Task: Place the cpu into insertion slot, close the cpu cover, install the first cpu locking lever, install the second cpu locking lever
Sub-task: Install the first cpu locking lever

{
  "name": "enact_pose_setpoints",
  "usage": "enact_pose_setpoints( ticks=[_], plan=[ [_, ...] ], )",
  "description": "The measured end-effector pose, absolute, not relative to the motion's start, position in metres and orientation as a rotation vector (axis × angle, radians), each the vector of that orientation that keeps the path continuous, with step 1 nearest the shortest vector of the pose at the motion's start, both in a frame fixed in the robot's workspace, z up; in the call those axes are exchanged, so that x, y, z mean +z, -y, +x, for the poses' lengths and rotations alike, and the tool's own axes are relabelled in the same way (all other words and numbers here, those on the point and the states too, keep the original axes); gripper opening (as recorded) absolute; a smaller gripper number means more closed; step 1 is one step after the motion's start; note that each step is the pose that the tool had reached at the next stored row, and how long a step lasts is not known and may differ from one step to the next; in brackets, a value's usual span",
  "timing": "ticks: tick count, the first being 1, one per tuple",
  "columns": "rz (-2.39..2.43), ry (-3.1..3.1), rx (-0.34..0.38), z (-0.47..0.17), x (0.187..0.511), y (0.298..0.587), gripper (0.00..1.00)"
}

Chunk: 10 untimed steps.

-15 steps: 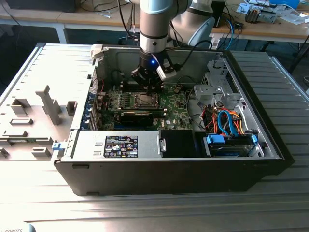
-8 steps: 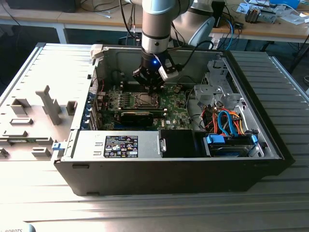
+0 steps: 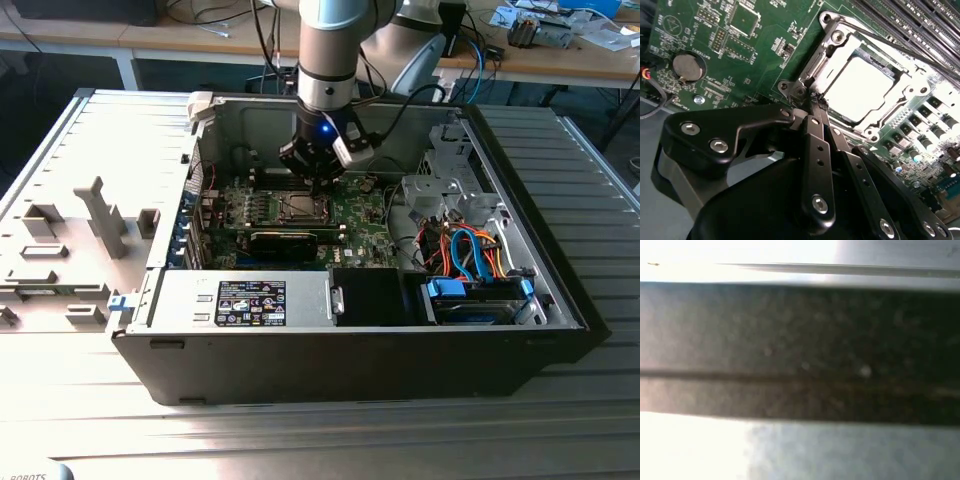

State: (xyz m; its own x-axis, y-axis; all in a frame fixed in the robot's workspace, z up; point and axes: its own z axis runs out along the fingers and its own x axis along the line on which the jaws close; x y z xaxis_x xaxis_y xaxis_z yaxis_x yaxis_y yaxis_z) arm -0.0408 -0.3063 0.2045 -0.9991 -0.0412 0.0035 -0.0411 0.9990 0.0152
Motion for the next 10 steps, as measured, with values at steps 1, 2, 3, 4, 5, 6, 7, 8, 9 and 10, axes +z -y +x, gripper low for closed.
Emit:
enact_pose_setpoints(
  ticks=[1,2,3,4,5,6,7,8,9,10],
  plan=[
    [0.065,3.137,-0.023,-0.041,0.206,0.306,0.11],
    [0.064,3.137,-0.022,-0.043,0.207,0.306,0.11],
    [0.064,3.138,-0.021,-0.045,0.208,0.306,0.11],
    [0.064,3.139,-0.021,-0.047,0.208,0.306,0.11],
    [0.064,3.141,-0.021,-0.05,0.209,0.306,0.11],
    [0.064,3.143,-0.021,-0.053,0.209,0.306,0.11],
    [0.064,3.144,-0.021,-0.056,0.209,0.306,0.11],
    [0.064,3.145,-0.021,-0.059,0.209,0.306,0.11],
    [0.064,3.146,-0.021,-0.062,0.209,0.306,0.11],
    [0.064,3.147,-0.021,-0.066,0.209,0.305,0.11]
  ],
)
